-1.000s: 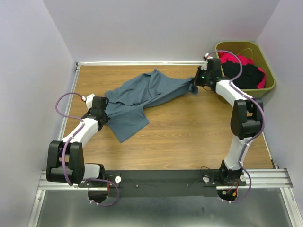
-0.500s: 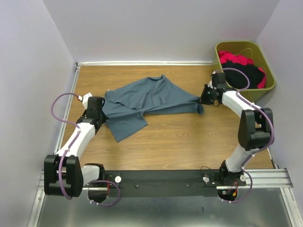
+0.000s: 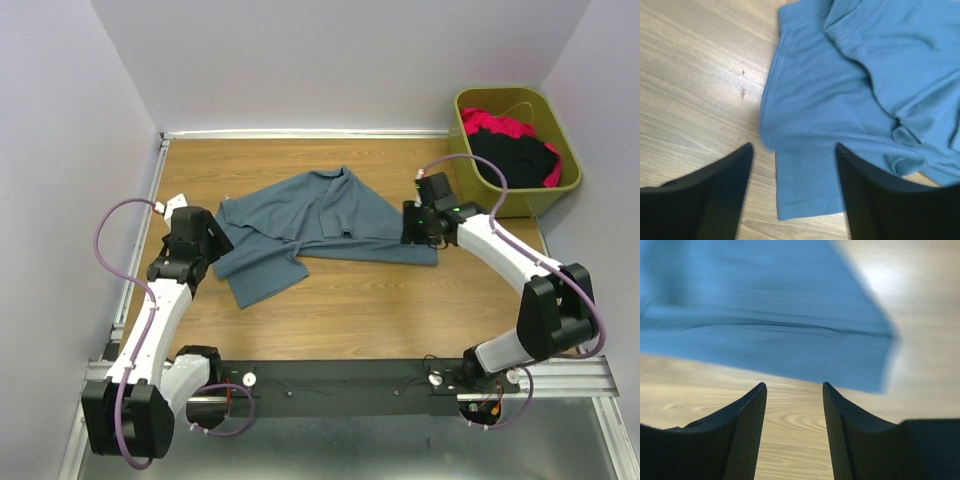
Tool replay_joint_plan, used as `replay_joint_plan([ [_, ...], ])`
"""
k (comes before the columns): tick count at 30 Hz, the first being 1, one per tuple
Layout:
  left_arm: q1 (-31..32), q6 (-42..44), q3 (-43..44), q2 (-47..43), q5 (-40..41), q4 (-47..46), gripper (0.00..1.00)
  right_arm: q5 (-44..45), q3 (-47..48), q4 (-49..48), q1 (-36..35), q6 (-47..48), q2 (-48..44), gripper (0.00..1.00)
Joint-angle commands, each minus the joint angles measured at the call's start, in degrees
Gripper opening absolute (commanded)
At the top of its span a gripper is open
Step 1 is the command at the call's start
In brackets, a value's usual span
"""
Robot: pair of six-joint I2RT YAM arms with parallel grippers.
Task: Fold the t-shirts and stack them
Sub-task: Flatten the tshirt out
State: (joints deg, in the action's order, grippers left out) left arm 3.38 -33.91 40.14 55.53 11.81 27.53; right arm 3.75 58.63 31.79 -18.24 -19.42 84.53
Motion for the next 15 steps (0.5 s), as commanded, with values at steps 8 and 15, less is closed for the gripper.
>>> replay_joint_plan([
  [8, -0.3, 3.8, 3.2, -3.1, -5.3, -1.9, 0.84, 1.1, 15.3, -8.9, -17.3, 7.0, 17.7, 0.58],
  [15, -0.2, 5.3, -0.9, -3.1, -10.0, -7.8, 0.84, -1.1, 24.9, -12.2, -17.4, 2.8, 28.9, 0.59],
])
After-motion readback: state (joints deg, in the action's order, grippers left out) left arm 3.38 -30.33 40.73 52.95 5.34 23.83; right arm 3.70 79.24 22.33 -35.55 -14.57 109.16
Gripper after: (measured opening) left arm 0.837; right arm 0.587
